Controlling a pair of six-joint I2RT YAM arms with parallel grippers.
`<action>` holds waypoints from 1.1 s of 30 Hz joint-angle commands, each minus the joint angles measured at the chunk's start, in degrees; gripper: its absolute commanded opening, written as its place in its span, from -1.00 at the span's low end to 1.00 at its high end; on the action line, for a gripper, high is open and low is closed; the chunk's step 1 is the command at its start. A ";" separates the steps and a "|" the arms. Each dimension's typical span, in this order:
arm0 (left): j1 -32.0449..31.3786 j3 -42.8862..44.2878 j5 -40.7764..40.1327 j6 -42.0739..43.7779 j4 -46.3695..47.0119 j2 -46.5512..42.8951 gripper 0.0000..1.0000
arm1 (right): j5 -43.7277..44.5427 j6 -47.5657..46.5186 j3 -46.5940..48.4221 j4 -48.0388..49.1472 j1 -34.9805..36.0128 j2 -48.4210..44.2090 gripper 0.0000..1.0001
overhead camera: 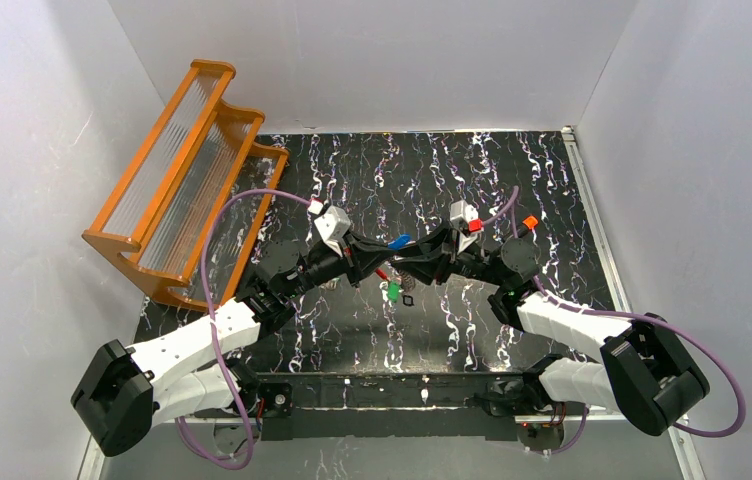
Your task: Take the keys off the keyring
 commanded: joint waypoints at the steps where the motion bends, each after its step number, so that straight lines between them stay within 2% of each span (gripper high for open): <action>1: -0.05 1.44 1.68 0.34 0.61 -0.64 -1.00 | 0.44 0.82 0.78 7.09 0.24 -1.31 -0.25; 5: -0.01 1.45 1.70 0.33 0.67 -0.63 -1.00 | 0.86 0.53 0.40 6.70 0.16 -1.90 -0.45; 11: -0.01 0.89 -1.76 0.04 0.62 -1.84 -1.00 | 1.36 -0.56 -0.38 4.34 0.17 -3.30 -0.97; 16: -0.01 -0.19 -7.25 -4.51 0.42 -2.09 -1.00 | 3.62 -3.77 -0.46 -0.31 0.15 -6.80 -0.97; 25: -0.01 -5.63 -25.94 -27.10 -2.80 -6.43 -1.00 | 6.09 -4.54 -0.61 -0.54 0.15 -7.91 -0.97; 33: -0.01 -3.61 -27.22 -38.93 -11.24 -3.05 -1.00 | 7.75 -4.96 -0.70 0.84 0.19 -8.78 -0.97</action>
